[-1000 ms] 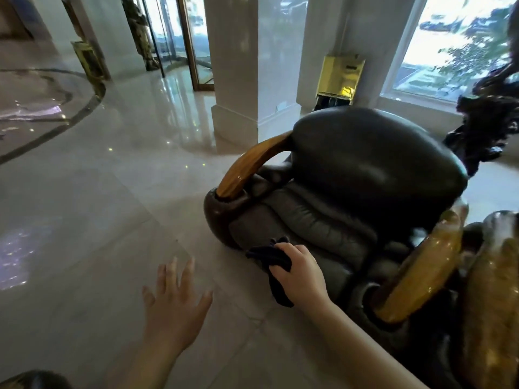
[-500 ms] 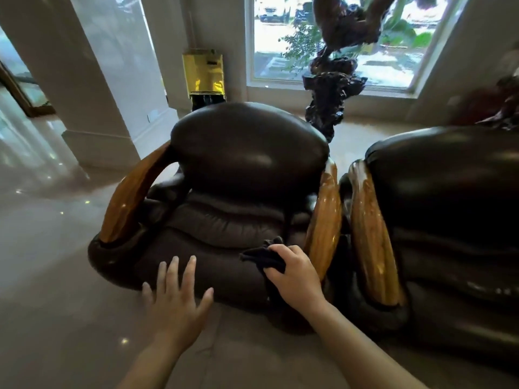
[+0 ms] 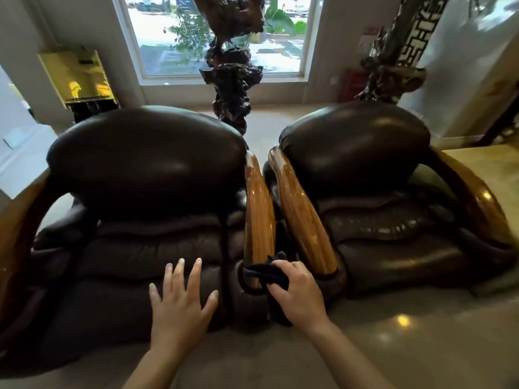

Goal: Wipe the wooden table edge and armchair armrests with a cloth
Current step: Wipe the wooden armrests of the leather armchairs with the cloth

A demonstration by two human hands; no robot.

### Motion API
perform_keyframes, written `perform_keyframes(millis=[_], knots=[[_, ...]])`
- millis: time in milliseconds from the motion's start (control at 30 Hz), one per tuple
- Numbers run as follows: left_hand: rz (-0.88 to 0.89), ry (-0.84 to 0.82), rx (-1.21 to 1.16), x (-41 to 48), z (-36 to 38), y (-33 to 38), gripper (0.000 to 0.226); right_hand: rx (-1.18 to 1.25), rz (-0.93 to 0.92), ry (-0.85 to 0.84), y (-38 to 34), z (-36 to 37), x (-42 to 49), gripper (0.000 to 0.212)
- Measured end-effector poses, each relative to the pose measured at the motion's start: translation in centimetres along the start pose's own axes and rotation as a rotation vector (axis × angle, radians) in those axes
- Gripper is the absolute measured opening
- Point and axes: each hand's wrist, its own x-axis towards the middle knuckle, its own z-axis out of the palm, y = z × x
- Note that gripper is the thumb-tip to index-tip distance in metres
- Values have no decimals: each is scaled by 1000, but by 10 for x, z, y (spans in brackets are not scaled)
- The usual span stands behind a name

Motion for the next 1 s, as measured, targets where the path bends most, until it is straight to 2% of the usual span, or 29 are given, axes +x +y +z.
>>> perform_keyframes(millis=[133,233,600,1000], knots=[[29,-54,39,26,27,28,84,25,50,37,40,-21,22,39],[13,-98,94,47,48,46,81,39,63,26,72,-34,45,39],[-70,-176,67,128,130,128,78,3,143,-71,195,-71,151,41],[75,-223,25,266,197,152,75,-36,270,29,263,-44,242,44]])
